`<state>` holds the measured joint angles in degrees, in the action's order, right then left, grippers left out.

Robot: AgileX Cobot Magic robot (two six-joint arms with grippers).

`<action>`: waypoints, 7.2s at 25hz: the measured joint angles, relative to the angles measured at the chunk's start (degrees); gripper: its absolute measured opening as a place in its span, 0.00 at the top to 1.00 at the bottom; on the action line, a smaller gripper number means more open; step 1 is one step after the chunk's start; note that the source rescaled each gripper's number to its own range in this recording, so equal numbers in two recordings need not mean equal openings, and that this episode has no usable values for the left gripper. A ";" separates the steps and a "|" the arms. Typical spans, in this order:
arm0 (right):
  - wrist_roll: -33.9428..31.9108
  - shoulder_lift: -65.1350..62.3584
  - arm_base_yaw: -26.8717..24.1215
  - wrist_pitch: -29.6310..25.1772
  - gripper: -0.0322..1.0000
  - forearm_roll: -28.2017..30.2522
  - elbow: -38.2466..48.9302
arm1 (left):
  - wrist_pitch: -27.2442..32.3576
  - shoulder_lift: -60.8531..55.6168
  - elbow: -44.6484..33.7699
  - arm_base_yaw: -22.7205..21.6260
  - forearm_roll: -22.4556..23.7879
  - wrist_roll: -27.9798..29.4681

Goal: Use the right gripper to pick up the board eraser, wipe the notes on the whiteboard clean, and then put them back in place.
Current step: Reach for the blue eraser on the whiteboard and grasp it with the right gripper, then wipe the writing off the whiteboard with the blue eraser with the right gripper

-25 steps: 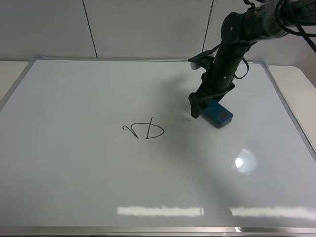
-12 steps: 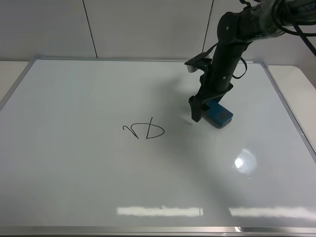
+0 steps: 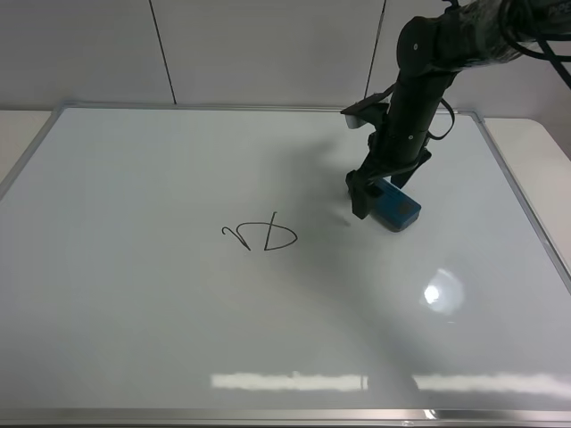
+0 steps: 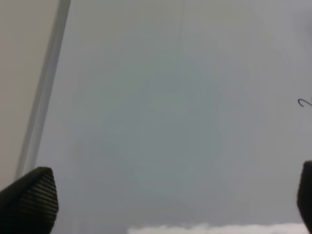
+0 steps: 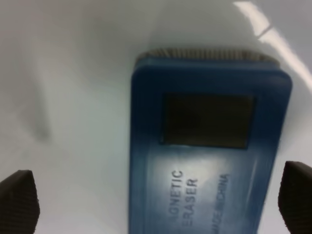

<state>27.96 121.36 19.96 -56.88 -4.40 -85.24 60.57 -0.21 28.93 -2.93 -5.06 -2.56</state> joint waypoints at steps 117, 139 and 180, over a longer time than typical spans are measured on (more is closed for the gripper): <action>4.99 0.14 19.56 -10.79 0.94 4.40 -9.50 | 0.00 0.00 0.00 0.00 0.00 0.00; 5.44 14.79 26.58 -12.84 0.94 0.63 -23.74 | 0.00 0.00 0.00 0.00 0.00 0.00; 3.87 16.11 15.28 -13.75 0.95 -0.51 -24.83 | 0.00 0.00 0.00 0.00 -0.01 0.00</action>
<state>31.82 137.47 35.25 -70.63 -4.92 -110.07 60.57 -0.21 28.93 -2.93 -5.07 -2.56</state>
